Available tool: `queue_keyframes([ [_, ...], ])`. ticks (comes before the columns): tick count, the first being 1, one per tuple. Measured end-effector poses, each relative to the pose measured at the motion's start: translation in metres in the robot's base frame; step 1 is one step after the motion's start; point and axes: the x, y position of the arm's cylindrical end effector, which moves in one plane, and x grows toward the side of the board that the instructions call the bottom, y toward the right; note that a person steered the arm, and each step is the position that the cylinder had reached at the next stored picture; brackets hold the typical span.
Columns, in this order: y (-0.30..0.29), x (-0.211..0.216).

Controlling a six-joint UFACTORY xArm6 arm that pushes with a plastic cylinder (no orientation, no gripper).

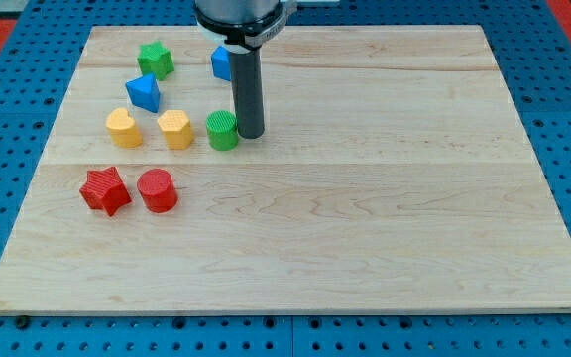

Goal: Move the blue cube towards the right side of the green star

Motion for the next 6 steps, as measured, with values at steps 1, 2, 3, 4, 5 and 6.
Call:
queue_keyframes([
  [1, 0.016, -0.033],
  [2, 0.017, -0.073],
  [3, 0.008, -0.09],
  [4, -0.005, -0.104],
  [5, -0.013, -0.119],
  [6, -0.013, -0.129],
])
